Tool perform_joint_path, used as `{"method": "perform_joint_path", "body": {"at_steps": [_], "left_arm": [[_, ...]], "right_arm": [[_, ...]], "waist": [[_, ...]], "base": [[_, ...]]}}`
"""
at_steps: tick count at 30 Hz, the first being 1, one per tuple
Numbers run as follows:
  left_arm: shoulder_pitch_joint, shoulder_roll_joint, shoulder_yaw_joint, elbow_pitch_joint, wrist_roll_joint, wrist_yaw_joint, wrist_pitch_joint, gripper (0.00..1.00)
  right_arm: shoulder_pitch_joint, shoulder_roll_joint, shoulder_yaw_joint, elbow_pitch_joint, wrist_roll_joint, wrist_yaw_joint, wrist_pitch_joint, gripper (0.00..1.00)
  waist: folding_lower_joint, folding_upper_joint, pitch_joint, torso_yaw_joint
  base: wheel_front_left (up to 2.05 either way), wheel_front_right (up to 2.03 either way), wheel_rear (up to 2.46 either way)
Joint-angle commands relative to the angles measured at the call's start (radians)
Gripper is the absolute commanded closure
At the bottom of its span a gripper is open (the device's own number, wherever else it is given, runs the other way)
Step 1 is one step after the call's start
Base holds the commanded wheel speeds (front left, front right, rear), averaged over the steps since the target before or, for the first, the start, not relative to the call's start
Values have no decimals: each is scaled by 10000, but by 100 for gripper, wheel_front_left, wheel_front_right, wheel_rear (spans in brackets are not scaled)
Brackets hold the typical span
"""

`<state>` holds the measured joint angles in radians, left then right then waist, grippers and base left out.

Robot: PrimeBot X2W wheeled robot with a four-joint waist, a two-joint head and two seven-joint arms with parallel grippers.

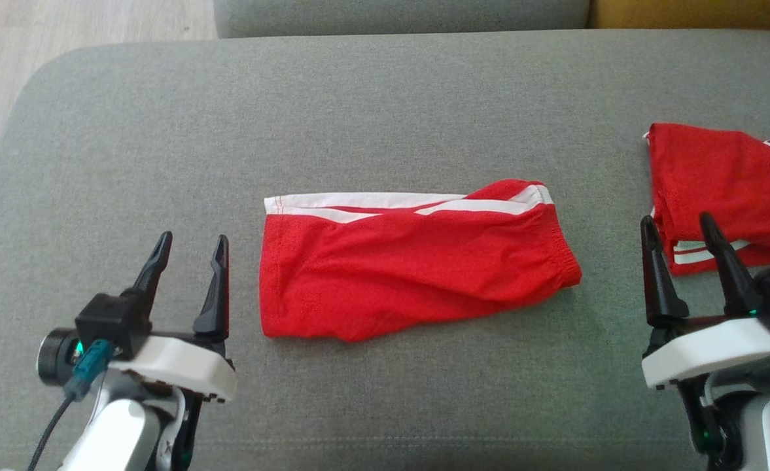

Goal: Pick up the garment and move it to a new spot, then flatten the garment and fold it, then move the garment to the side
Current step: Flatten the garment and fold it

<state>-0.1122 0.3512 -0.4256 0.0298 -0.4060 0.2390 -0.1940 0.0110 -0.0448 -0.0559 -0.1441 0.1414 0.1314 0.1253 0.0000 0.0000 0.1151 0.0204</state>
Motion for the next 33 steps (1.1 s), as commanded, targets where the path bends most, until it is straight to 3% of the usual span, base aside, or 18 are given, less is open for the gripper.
{"method": "perform_joint_path", "body": {"at_steps": [1,12,17,19,33], "left_arm": [[-340,326,455,-382,20,47,22,0],[-650,296,377,-479,22,31,11,0],[-944,193,272,-462,53,-63,-83,0],[-1143,105,205,-388,98,-83,-137,0],[-1692,-217,51,-11,187,-210,-434,0]], "right_arm": [[-249,-54,178,-361,66,-7,49,0],[-760,-54,506,215,122,-7,94,0],[-1594,-54,1371,1594,1,-7,277,0],[-2162,-54,1621,2667,-51,-7,321,0],[-3431,-68,1192,5604,-212,-7,909,0]], "waist": [[0,0,13,2],[0,0,313,178],[0,0,727,431],[0,0,980,581],[0,0,1655,829]], "base": [[0,0,0],[0,0,0],[0,0,0],[0,0,0],[0,0,0]]}}
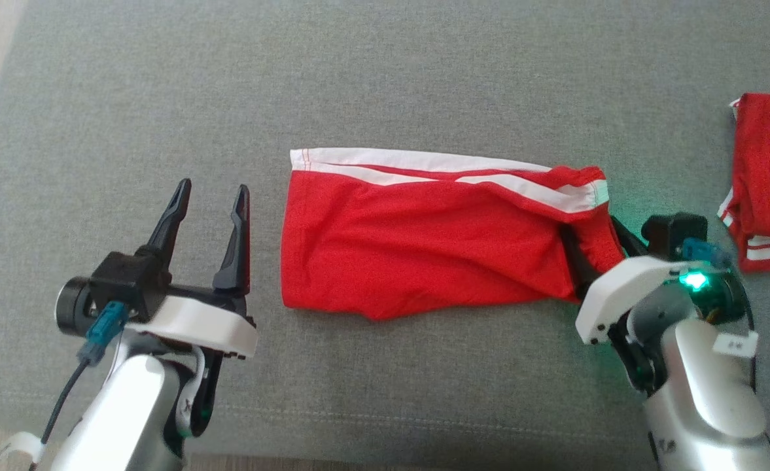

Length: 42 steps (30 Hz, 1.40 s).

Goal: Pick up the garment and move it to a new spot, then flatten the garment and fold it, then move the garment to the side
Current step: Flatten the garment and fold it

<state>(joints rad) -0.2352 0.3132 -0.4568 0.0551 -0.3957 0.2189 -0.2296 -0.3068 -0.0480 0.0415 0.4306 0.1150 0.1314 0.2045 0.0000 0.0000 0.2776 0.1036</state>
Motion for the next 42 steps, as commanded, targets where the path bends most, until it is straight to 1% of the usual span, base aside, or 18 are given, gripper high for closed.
{"method": "perform_joint_path", "body": {"at_steps": [1,3,4,5,12,17,21,25,30,33,34,35,38,42], "left_arm": [[-486,142,362,-245,86,-8,-93,0],[-521,115,359,-204,87,-21,-122,0],[-535,109,359,-184,87,-31,-135,0],[-550,105,361,-168,89,-36,-146,0],[-508,99,449,-51,-32,-69,-199,0],[-393,134,481,-13,-42,-28,-223,0],[-295,171,518,-50,-57,23,-235,0],[-218,202,528,-81,-74,64,-240,0],[-167,234,472,-91,-75,100,-183,0],[-186,222,399,-78,-64,96,-144,0],[-186,222,399,-78,-64,96,-144,0],[-208,212,370,-72,-57,91,-133,0],[-307,155,297,-20,-78,40,-127,0],[-470,51,183,47,-64,-22,-140,0]], "right_arm": [[-292,-34,242,-34,209,-7,203,0],[-374,-32,349,130,356,-7,371,0],[-399,-32,399,181,496,-7,452,36],[-424,-35,433,209,583,-7,508,100],[-246,-300,631,-105,899,-7,484,100],[195,-631,419,-546,1053,-7,519,100],[491,-816,345,-1014,1347,-7,746,100],[604,-736,504,-1737,2431,-7,1460,100],[547,-522,625,-3233,4609,-7,3153,100],[411,-342,673,-3969,5655,-7,4162,100],[411,-342,673,-3969,5655,-7,4162,100],[332,-287,756,-4133,5898,-7,4400,100],[31,-137,1191,-4280,6336,-7,4704,100],[-407,-38,2004,-3590,6669,-7,4471,100]], "waist": [[0,0,58,-12],[0,0,90,-38],[0,0,102,-52],[0,0,112,-68],[0,0,-31,-242],[0,0,-238,-368],[0,0,-332,-457],[0,0,-416,-532],[0,0,-499,-552],[0,0,-546,-451],[0,0,-546,-451],[0,0,-546,-391],[0,0,-535,-156],[0,0,-472,267]], "base": [[0,0,0],[0,0,0],[0,0,0],[0,0,0],[0,0,0],[0,0,0],[0,0,0],[0,0,0],[0,0,0],[0,0,0],[0,0,0],[0,0,0],[0,0,0],[0,0,0]]}}
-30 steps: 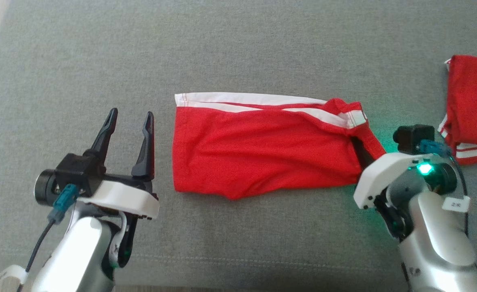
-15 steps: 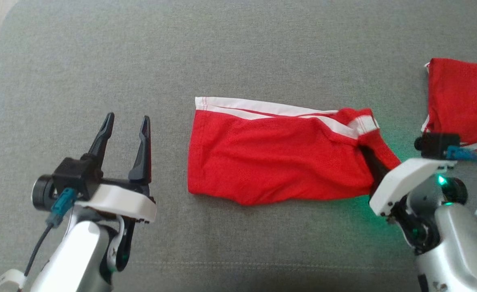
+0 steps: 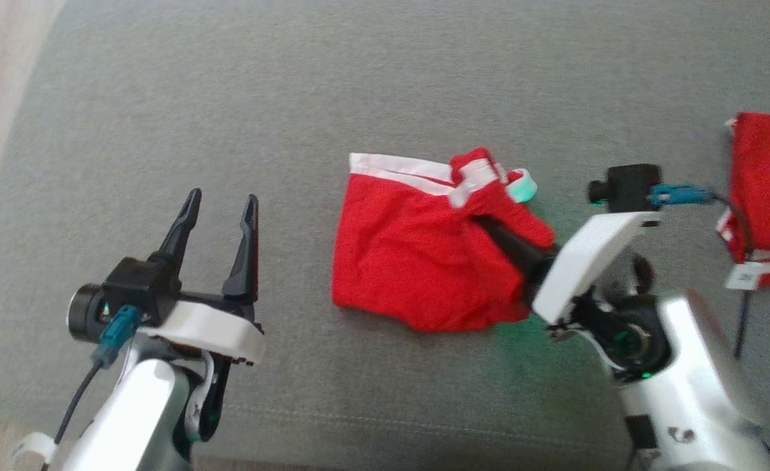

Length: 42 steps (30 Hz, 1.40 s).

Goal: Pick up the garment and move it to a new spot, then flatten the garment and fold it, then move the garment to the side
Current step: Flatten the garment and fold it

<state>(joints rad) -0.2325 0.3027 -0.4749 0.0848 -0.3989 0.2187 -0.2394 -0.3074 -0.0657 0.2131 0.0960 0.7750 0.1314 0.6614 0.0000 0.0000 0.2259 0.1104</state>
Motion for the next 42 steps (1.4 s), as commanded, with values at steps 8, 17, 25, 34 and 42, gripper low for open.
{"method": "perform_joint_path", "body": {"at_steps": [8,17,25,34,42], "left_arm": [[-696,-95,197,-26,-35,-119,-104,0],[-764,-210,194,140,-15,-199,-170,0],[-782,-199,280,169,47,-197,-199,0],[-673,-26,420,136,81,-122,-209,0],[-397,330,674,-68,38,83,-168,0]], "right_arm": [[-1752,152,2265,2433,1423,-7,-2235,100],[-3186,153,3944,4918,1967,-7,-4427,0],[-3810,154,5138,4985,1632,-7,-6268,0],[-3720,-783,4649,3839,401,-7,-8058,0],[-2359,-1748,2320,2858,-1465,-7,-8423,0]], "waist": [[0,0,212,1020],[0,0,383,1237],[0,0,430,917],[0,0,250,341],[0,0,14,-162]], "base": [[0,0,0],[0,0,0],[0,0,0],[0,0,0],[0,0,0]]}}
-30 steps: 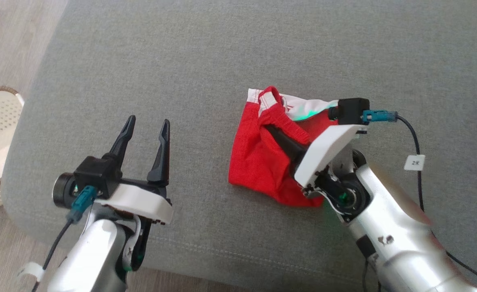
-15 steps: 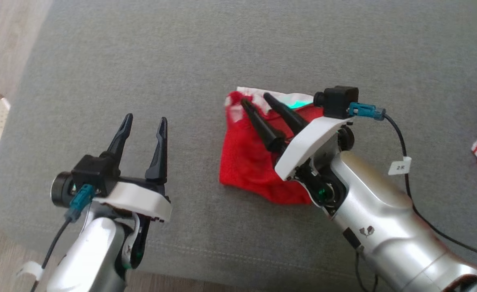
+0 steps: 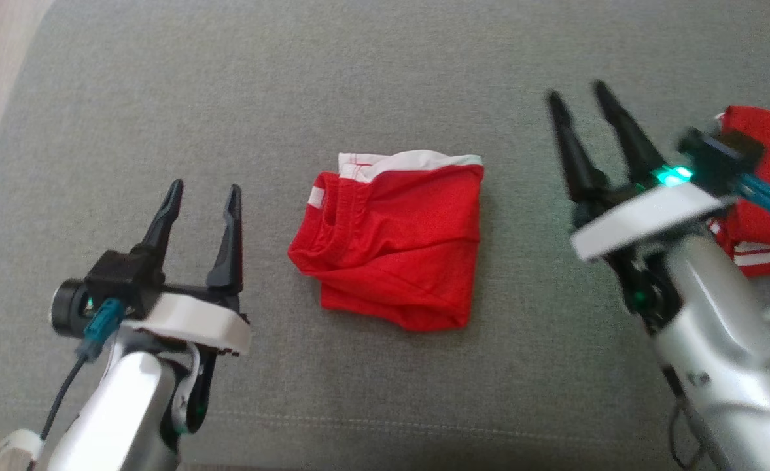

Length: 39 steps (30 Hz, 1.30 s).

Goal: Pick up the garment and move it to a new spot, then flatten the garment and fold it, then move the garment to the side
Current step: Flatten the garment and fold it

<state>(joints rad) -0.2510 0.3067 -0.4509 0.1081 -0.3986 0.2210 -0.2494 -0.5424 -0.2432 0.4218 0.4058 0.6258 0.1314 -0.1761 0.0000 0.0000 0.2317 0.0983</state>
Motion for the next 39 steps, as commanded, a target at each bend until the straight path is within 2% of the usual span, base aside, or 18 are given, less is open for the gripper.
{"method": "perform_joint_path", "body": {"at_steps": [1,5,9,15,24,39], "left_arm": [[-164,336,463,-340,30,94,-56,0],[63,508,544,-555,21,220,21,0],[324,670,590,-780,20,336,102,0],[734,879,505,-1043,51,408,260,0],[1483,1068,361,-1220,31,569,422,0],[2166,1257,267,-1374,-146,677,593,0]], "right_arm": [[276,-28,-129,-444,-195,-7,10,0],[1451,-33,-1464,-1536,-1298,-7,332,0],[2552,388,-2575,-2870,-2434,-7,795,0],[3900,1046,-3614,-4363,-3752,-7,1569,0],[5235,1460,-4218,-5408,-4499,-7,2242,0],[6299,1713,-4569,-5841,-4642,-7,2587,0]], "waist": [[0,0,-81,-96],[0,0,-227,-270],[0,0,-428,-406],[0,0,-918,-447],[0,0,-1686,-535],[0,0,-2461,-638]], "base": [[0,0,0],[0,0,0],[0,0,0],[0,0,0],[0,0,0],[0,0,0]]}}
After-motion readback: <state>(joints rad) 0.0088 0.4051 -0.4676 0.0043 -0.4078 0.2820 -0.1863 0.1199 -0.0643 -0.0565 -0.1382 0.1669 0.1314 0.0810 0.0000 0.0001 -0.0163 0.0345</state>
